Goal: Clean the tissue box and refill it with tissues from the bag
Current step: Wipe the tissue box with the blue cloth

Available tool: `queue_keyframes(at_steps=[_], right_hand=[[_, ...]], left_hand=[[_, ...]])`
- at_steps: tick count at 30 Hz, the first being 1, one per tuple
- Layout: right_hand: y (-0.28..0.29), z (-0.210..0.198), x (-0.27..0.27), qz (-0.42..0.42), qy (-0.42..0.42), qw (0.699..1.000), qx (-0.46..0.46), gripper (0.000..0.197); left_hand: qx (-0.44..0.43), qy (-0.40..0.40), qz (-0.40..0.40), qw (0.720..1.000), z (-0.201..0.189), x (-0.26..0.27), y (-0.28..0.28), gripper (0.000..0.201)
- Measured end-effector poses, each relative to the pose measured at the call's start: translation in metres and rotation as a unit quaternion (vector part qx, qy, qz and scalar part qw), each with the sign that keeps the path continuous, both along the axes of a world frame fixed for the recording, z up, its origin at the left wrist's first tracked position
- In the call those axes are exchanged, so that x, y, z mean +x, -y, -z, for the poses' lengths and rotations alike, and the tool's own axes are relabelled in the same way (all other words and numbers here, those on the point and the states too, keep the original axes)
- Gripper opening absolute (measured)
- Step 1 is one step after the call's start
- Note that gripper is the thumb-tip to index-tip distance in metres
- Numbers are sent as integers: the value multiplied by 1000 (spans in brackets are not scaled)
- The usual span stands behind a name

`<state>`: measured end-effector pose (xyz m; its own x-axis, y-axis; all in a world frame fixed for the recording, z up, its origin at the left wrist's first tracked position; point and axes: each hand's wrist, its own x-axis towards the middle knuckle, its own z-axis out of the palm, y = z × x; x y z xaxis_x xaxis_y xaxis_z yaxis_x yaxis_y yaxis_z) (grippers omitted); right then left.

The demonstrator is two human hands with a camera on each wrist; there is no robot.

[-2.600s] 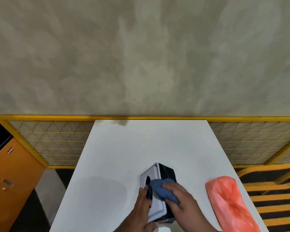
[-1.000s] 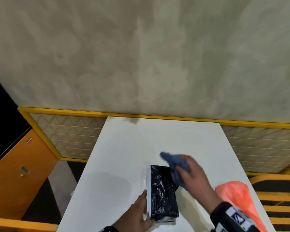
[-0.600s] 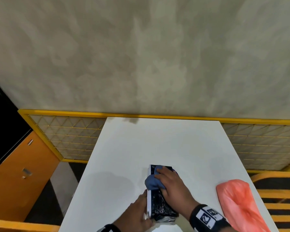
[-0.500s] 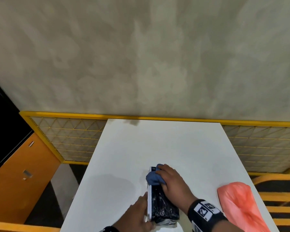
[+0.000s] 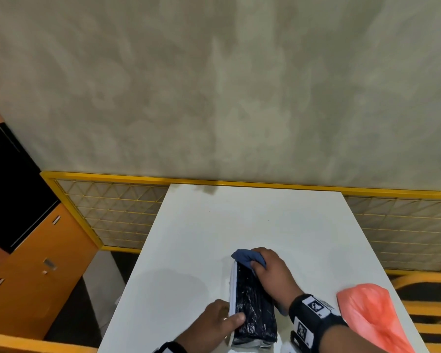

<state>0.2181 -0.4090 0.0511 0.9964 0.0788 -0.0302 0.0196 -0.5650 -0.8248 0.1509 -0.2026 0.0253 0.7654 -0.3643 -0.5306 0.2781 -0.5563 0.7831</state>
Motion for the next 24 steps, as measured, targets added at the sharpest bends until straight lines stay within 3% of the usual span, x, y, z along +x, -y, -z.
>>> queue_keyframes(at_steps=[2,7,14,17,24], right_hand=[[2,-3,-6,12,-5,1000,24,20],[12,-13,-23,28,21,998,50,30],[29,-32,-53,34,74,996,39,34],[31,-35,-69,0,135,991,0,33],[26,-29,-99,-102,235,960,-111,38]], left_hand=[[-32,0,-24,999,-2,0,2,65],[-80,-7,-27,996,-16,1,6,43],[-77,32,-3,997,-15,3,6,64],[-48,70,19,996,-14,1,6,84],[-83,146,-15,986,-10,-7,14,93]])
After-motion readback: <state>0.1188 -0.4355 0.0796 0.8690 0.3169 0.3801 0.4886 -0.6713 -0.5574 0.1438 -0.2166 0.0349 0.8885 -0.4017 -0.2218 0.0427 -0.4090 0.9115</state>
